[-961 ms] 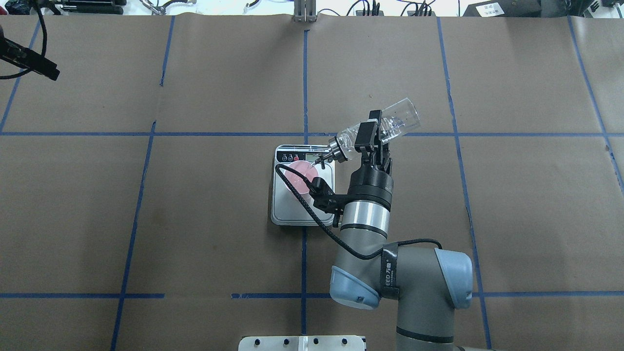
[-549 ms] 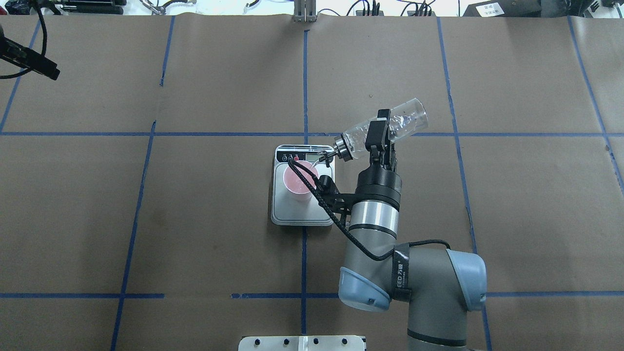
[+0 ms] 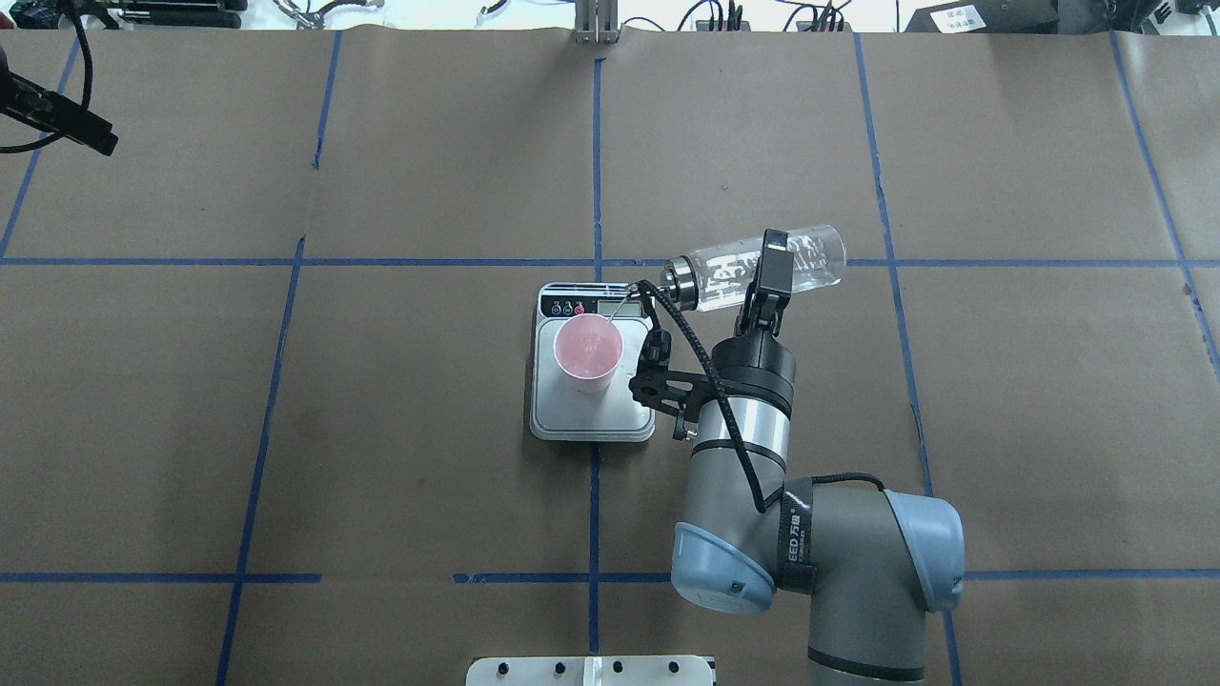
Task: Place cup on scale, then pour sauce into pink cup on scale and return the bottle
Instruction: 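Turn the bottle upright and move it back away from the scale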
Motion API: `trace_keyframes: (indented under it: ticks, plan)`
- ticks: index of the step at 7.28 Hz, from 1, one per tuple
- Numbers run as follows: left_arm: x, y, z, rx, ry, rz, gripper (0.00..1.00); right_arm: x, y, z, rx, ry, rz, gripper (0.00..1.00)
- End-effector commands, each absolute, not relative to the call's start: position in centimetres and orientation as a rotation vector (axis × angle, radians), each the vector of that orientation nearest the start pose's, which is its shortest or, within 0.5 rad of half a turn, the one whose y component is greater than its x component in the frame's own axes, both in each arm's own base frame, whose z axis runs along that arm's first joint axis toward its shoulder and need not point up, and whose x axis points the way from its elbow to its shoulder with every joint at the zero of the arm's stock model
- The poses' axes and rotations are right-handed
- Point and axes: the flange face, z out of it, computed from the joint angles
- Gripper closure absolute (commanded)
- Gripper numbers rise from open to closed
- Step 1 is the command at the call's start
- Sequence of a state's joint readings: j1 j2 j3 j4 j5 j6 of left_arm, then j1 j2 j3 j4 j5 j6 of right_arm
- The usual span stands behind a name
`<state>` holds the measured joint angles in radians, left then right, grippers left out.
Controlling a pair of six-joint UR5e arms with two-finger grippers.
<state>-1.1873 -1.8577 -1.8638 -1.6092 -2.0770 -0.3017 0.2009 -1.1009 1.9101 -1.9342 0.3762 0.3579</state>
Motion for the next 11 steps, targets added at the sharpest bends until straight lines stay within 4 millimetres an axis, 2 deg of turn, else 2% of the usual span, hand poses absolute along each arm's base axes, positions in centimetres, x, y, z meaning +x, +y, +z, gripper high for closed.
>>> trace_keyframes:
  ticks: [1, 2, 3, 4, 6, 7, 8, 10, 11]
  plan:
    - [13.8, -57.0, 36.8, 0.407, 0.666, 0.234, 0.01, -51.6, -33.1, 24.8, 1.168, 0.251, -0.396, 1.00]
    - [13.8, -57.0, 36.7, 0.408, 0.666, 0.234, 0.01, -51.6, -33.0, 24.2, 1.185, 0.042, -0.235, 1.00]
    - [13.8, -57.0, 36.7, 0.408, 0.666, 0.234, 0.01, -51.0, -32.8, 25.4, 1.178, -0.155, -0.111, 1.00]
    - [14.0, -57.1, 36.5, 0.402, 0.672, 0.212, 0.01, -50.0, -32.6, 28.0, 1.166, -0.267, -0.031, 1.00]
    - [14.0, -57.0, 36.2, 0.395, 0.681, 0.181, 0.01, -48.3, -32.7, 31.1, 1.086, -0.497, 0.189, 1.00]
    - [14.1, -57.1, 36.2, 0.393, 0.681, 0.182, 0.01, -47.3, -32.8, 33.4, 1.065, -0.501, 0.230, 1.00]
    - [14.1, -57.0, 36.1, 0.395, 0.683, 0.180, 0.01, -45.7, -32.8, 36.9, 1.031, -0.506, 0.320, 1.00]
    - [14.1, -57.0, 35.8, 0.397, 0.687, 0.172, 0.01, -44.7, -33.9, 37.7, 1.004, -0.546, 0.442, 1.00]
    - [14.1, -57.0, 35.7, 0.398, 0.687, 0.171, 0.01, -44.3, -34.1, 39.6, 0.919, -0.590, 0.525, 1.00]
